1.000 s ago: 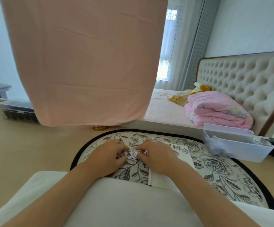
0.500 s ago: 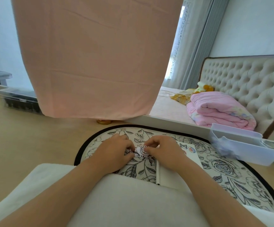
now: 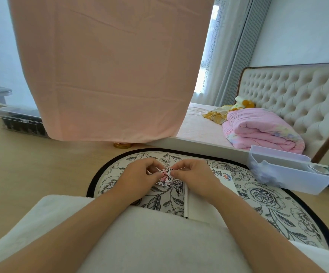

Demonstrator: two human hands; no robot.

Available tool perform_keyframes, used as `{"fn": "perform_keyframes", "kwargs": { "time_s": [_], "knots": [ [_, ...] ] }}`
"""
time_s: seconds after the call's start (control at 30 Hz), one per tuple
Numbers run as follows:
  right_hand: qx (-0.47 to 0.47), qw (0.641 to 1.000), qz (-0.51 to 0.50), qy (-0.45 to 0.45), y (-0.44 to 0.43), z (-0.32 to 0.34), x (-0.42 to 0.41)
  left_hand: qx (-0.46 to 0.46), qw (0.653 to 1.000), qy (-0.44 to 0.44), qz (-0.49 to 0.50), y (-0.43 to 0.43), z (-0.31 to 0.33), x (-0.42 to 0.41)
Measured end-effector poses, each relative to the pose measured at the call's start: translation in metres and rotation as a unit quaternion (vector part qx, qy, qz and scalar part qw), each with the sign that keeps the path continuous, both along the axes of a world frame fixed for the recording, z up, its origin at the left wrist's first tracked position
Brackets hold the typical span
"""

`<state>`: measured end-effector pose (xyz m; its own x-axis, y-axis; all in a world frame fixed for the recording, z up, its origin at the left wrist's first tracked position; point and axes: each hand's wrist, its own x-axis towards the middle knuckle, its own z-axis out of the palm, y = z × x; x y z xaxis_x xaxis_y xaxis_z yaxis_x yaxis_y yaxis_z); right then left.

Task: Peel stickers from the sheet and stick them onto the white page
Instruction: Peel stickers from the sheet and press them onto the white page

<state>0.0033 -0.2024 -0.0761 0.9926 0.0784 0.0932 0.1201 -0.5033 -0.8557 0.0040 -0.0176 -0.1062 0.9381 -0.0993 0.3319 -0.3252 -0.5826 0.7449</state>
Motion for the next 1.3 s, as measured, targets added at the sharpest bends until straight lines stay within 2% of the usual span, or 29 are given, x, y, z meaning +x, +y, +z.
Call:
{"fn": "perform_keyframes", "kwargs": {
  "time_s": [0.13,0.27,0.33,0.43,0.5,0.57,1.0,1.2,1.3],
  "knots": [
    [0.035,0.999,-0.009,-0.001,-0.001,0.000,0.001,0.107,0.994,0.000,0.023,-0.001,-0.001,-0.001],
    [0.069,0.997,-0.013,0.019,-0.004,0.002,0.000,0.223,0.973,-0.054,0.026,-0.003,0.001,-0.001],
    [0.090,0.996,-0.005,0.023,-0.004,0.003,-0.001,0.183,0.981,-0.066,0.014,-0.004,0.002,-0.001],
    [0.117,0.993,0.004,0.030,-0.003,0.005,-0.003,-0.010,0.999,-0.027,-0.029,-0.010,0.007,-0.004],
    [0.138,0.990,0.007,0.040,-0.001,0.006,-0.005,-0.120,0.992,0.008,-0.041,-0.014,0.011,-0.007],
    [0.148,0.988,0.007,0.045,0.000,0.008,-0.006,-0.170,0.985,0.022,-0.036,-0.017,0.014,-0.008],
    [-0.027,0.995,0.010,-0.100,-0.030,0.022,-0.021,-0.109,0.993,0.000,-0.037,-0.036,0.023,-0.015],
    [-0.011,0.993,-0.039,-0.111,-0.070,0.024,-0.020,-0.053,0.995,-0.005,-0.084,-0.075,0.039,-0.001],
    [0.028,0.993,-0.060,-0.096,-0.092,0.023,-0.019,-0.040,0.995,0.002,-0.095,-0.099,0.044,0.008]
  ]
}}
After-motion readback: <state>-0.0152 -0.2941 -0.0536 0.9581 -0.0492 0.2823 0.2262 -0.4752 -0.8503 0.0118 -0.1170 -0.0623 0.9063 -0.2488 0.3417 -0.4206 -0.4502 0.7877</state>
